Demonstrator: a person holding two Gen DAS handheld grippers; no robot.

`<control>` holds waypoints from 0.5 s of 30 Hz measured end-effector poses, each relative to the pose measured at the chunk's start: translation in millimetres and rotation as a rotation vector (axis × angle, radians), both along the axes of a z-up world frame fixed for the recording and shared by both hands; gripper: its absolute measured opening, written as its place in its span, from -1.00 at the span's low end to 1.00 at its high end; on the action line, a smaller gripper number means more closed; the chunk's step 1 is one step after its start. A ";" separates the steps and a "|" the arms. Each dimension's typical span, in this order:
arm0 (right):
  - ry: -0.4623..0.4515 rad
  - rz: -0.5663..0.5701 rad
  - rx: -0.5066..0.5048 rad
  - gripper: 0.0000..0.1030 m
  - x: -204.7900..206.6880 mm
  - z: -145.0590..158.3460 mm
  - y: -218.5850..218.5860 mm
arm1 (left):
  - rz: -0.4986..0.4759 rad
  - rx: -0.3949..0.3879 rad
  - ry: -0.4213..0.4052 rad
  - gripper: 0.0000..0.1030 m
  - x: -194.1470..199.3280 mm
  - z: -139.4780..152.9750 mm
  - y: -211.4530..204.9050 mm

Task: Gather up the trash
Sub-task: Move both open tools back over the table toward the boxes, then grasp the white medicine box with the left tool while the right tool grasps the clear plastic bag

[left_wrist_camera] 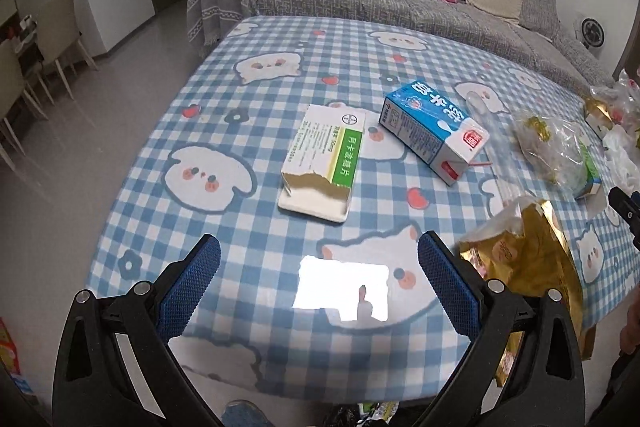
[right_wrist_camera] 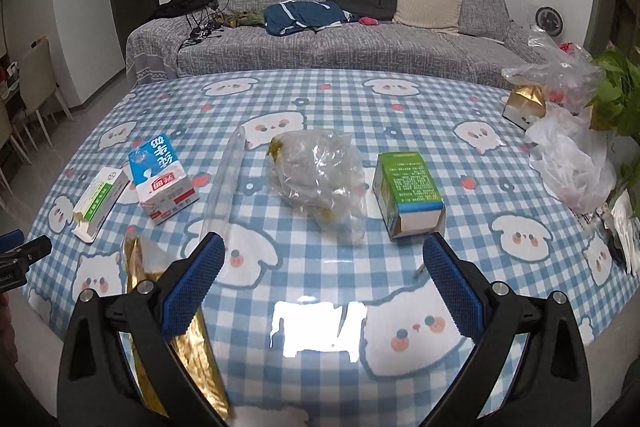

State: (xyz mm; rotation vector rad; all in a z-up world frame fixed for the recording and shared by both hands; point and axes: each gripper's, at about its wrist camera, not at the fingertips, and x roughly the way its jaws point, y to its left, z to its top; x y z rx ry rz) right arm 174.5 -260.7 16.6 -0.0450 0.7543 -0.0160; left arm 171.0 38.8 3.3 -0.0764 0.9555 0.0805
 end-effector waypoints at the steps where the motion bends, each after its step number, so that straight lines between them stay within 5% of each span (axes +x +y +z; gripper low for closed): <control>1: 0.001 -0.002 -0.003 0.85 8.6 -0.1 -0.2 | 0.001 0.000 0.003 0.89 6.8 -1.3 -0.2; 15: 0.032 -0.004 -0.002 0.85 89.0 -13.8 -3.2 | 0.016 0.029 0.052 0.88 90.0 -28.7 3.2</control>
